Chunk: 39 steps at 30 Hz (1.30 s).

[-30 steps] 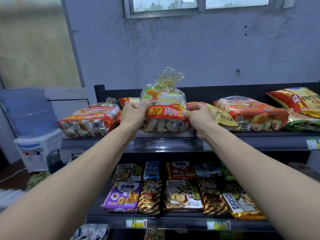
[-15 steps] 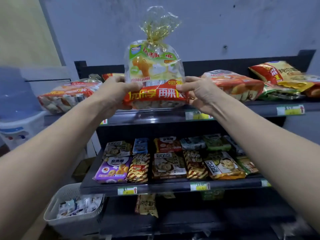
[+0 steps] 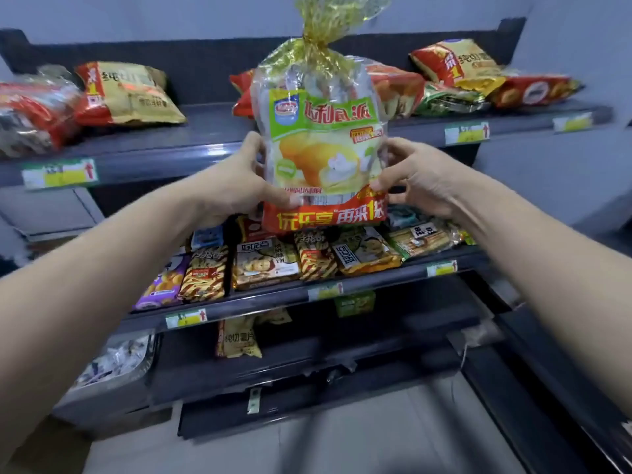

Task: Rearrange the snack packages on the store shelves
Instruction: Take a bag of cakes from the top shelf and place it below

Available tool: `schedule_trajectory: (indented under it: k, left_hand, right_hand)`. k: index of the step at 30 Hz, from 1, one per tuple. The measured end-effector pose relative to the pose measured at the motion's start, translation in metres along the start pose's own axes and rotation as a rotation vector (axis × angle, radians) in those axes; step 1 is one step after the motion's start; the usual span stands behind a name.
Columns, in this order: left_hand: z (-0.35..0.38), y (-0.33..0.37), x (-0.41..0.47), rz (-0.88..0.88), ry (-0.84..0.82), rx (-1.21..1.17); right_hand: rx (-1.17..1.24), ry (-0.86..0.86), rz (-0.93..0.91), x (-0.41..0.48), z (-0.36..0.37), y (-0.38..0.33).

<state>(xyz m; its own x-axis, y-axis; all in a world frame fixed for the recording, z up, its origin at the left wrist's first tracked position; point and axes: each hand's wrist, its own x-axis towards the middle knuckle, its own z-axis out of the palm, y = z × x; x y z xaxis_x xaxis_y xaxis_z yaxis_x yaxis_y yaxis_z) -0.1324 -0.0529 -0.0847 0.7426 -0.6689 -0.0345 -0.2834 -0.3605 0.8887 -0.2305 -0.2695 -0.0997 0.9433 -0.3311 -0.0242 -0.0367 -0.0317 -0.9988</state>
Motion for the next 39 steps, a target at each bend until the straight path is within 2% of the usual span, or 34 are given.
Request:
schedule_trajectory:
  k: [3,12,24,39]
  left_hand:
    - [0.026,-0.008,0.006,0.002,-0.069,-0.038]
    - [0.074,-0.048,0.027,-0.006,-0.168,0.052]
    - [0.083,-0.096,0.085,0.013,-0.128,0.124]
    - [0.062,-0.133,0.138,0.047,-0.039,0.218]
  right_hand:
    - [-0.025,0.009,0.034,-0.014,-0.021,0.018]
    - [-0.06,0.025,0.12,-0.019,-0.049,0.068]
    - [-0.103,0.045,0.148,0.03,-0.055,0.113]
    - [-0.149,0.114,0.1,0.095,-0.035,0.154]
